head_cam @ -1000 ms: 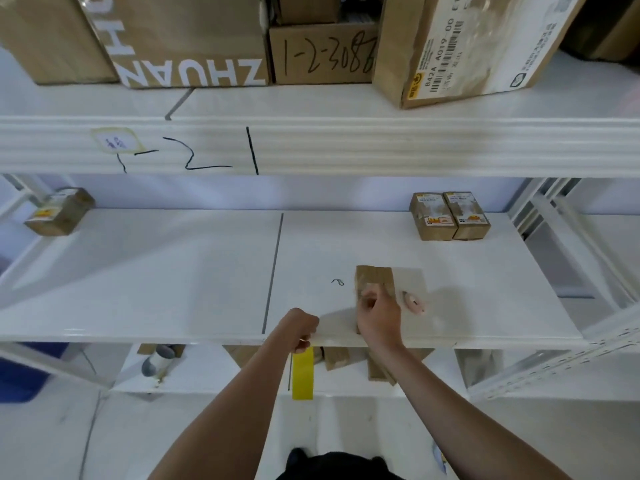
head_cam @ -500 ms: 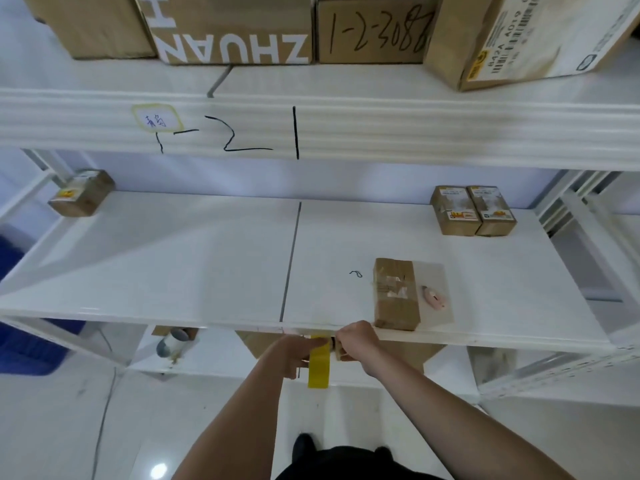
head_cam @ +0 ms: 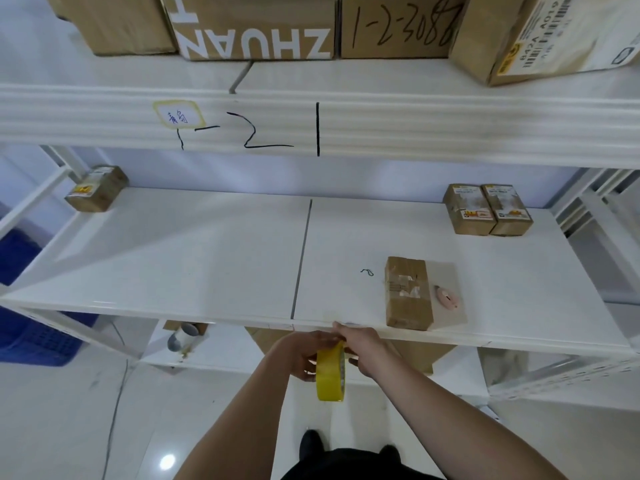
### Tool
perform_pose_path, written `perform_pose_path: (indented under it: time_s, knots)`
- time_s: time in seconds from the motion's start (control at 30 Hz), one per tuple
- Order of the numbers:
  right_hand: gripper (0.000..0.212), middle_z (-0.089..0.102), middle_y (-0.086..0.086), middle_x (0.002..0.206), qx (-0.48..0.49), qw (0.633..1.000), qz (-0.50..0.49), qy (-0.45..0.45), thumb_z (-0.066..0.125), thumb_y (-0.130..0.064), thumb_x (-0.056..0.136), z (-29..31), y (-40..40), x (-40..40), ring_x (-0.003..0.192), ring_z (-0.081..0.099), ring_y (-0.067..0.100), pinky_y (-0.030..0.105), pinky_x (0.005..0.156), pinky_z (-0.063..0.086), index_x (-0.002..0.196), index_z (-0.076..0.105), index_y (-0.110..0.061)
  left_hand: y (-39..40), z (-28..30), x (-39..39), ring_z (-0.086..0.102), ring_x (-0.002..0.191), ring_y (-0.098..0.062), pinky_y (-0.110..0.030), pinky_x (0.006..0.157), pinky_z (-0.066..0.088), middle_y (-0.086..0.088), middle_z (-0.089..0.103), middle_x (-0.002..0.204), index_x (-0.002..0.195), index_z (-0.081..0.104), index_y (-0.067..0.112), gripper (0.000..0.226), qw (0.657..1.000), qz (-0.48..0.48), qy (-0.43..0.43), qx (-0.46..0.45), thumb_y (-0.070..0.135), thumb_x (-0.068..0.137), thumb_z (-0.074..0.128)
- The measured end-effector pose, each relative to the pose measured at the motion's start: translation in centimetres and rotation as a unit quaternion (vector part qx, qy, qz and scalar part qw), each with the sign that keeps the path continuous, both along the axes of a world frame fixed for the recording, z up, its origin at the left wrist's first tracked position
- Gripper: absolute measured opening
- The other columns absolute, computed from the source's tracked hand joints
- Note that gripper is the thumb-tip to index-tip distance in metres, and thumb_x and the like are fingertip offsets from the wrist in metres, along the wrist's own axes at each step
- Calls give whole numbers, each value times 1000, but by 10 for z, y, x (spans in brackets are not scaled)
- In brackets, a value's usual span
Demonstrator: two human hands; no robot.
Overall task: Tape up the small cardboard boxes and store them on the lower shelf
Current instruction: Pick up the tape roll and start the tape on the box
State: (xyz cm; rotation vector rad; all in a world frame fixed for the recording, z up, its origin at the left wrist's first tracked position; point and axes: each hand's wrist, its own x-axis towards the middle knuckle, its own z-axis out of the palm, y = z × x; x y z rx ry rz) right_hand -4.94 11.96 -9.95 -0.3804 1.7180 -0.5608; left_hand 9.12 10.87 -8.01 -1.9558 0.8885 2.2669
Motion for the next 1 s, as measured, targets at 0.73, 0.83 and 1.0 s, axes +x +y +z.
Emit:
perform_pose_path:
  time_s: [0.73, 0.83, 1.0]
  knots:
    - [12, 68, 2, 70, -87, 979, 110, 150, 81, -15, 76, 43, -15, 26, 68, 65, 18, 18, 49, 43, 79, 74, -5, -4, 13, 28, 64, 121, -31, -47, 109, 47, -15, 68, 129, 134, 61, 4, 64, 994, 41, 100, 27, 37, 83, 80]
    - [20, 66, 9, 64, -73, 994, 60, 59, 86, -15, 73, 54, -15, 12, 51, 58, 22, 24, 48, 46, 73, 69, -4, -16, 25, 32, 64, 121, -30, -46, 108, 48, -14, 68, 128, 131, 63, 9, 51, 993, -35, 108, -36, 37, 89, 74]
    - [7, 74, 11, 71, -69, 995, 11, -68, 76, -4, 88, 67, -19, -9, 56, 72, 23, 31, 52, 59, 88, 72, 2, -40, 60, 27, 70, 96, -24, -39, 85, 61, -4, 72, 113, 111, 74, 29, 21, 976, -169, -3, -134, 38, 92, 73]
